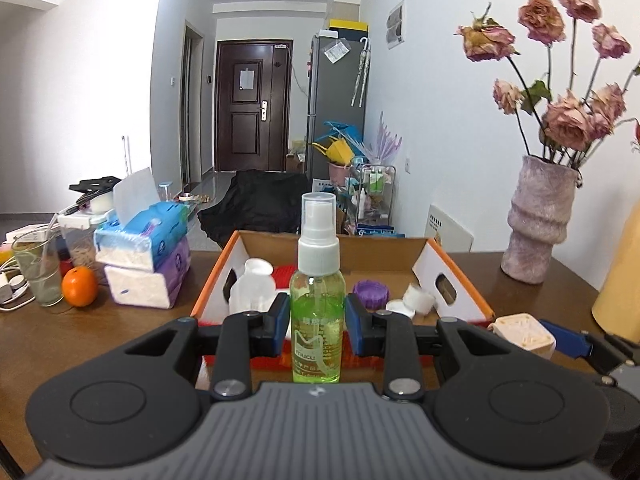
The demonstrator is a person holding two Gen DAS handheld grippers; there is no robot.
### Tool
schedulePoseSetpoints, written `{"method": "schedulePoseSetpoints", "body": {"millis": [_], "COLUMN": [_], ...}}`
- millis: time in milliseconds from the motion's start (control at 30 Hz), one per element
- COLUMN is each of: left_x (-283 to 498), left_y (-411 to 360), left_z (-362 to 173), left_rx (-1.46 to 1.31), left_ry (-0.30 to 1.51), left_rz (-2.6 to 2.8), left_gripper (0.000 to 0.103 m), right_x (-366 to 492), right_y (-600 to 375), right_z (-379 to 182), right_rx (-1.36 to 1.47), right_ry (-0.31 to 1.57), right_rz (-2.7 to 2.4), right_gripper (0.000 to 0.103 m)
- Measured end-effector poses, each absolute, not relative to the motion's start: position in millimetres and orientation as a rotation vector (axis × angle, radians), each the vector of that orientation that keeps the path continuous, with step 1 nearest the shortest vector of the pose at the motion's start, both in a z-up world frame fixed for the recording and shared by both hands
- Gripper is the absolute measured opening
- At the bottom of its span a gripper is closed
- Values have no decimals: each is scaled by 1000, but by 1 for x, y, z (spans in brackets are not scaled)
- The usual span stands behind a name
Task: Organize rigid objects
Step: 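Carry the spray bottle and plug over the red box with both tools, then open both tools to drop the spray bottle and plug into the box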
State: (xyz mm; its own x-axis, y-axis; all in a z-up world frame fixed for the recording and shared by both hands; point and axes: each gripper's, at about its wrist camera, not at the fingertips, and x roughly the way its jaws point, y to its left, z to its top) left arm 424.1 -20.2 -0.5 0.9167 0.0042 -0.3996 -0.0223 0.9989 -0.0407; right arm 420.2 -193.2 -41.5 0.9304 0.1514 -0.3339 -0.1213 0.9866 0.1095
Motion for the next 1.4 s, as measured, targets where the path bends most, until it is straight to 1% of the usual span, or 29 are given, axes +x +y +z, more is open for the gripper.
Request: {"method": "schedulePoseSetpoints", "body": {"millis": [467,733,767,800,833,867,900,967,1000,1033,1200,1400], "left_x": [528,586,590,591,591,589,586,573,567,559,515,427], "left_y": [-20,-4,-2,-1,0,0,0,0,-1,-1,1,4], "left_z": [-3,-19,-22,-24,-25,-24,-23,-18,-15,-12,4,27], "left_rx": [-73,-67,-62,-59,-50,-46,-43,-21,-10,0,10,14], "left_ry": [402,460,478,486,485,482,471,429,416,408,398,375], "left_rz": [46,84,84,87,94,102,108,120,129,138,142,123], "left_gripper": [30,31,32,34,38,53,75,98,102,103,103,103], "right_x": [518,577,580,581,581,578,575,568,563,559,524,432], "right_y": [-180,-166,-165,-164,-165,-166,-168,-171,-173,-177,-192,-198], "right_z": [-42,-53,-54,-55,-56,-56,-54,-50,-49,-47,-35,0], "right_rx": [79,30,23,18,18,23,27,23,23,25,32,10], "right_ry": [319,367,372,379,383,375,363,355,355,356,361,311], "right_rz": [147,158,159,157,152,145,135,134,134,128,105,105], "right_gripper": [65,65,67,79,87,99,103,103,103,103,103,103]}}
